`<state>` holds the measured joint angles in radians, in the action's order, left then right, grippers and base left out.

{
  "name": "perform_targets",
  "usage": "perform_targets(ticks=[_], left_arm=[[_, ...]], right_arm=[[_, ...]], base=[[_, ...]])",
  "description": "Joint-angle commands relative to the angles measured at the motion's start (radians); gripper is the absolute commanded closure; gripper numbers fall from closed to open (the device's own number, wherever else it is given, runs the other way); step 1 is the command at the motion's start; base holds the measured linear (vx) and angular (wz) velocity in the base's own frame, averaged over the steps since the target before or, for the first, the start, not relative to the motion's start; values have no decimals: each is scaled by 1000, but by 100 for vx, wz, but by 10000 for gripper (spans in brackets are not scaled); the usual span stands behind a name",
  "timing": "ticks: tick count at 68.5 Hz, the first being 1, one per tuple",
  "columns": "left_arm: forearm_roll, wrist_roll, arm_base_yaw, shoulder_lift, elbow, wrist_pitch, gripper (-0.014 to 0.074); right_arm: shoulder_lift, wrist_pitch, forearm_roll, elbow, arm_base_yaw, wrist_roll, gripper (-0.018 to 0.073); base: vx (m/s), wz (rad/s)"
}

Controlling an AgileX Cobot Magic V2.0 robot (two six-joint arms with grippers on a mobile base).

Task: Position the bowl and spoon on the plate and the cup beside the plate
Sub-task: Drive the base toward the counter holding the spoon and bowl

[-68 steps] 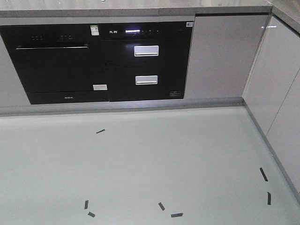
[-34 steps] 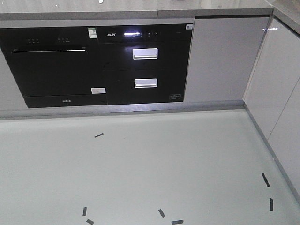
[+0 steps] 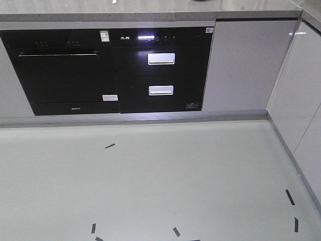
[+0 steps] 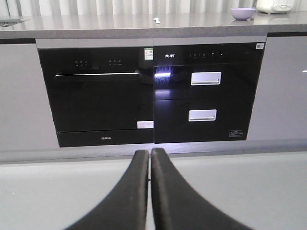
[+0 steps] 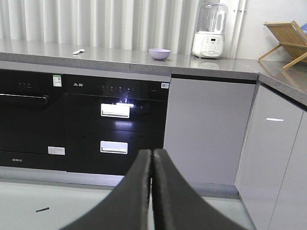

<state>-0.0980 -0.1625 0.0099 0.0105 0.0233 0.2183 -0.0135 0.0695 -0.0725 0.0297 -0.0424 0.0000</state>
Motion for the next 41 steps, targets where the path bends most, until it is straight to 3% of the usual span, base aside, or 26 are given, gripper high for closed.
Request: perform_targets(ticks=[1,41], left_arm=[[1,-4,-5,14,-18,-70,603],[1,-4,-5,14,-18,-70,603]], right_arm=[[-6,-69,-5,8,6,0,565],[-6,-69,-5,8,6,0,565]], base=[[4,3],[2,2]])
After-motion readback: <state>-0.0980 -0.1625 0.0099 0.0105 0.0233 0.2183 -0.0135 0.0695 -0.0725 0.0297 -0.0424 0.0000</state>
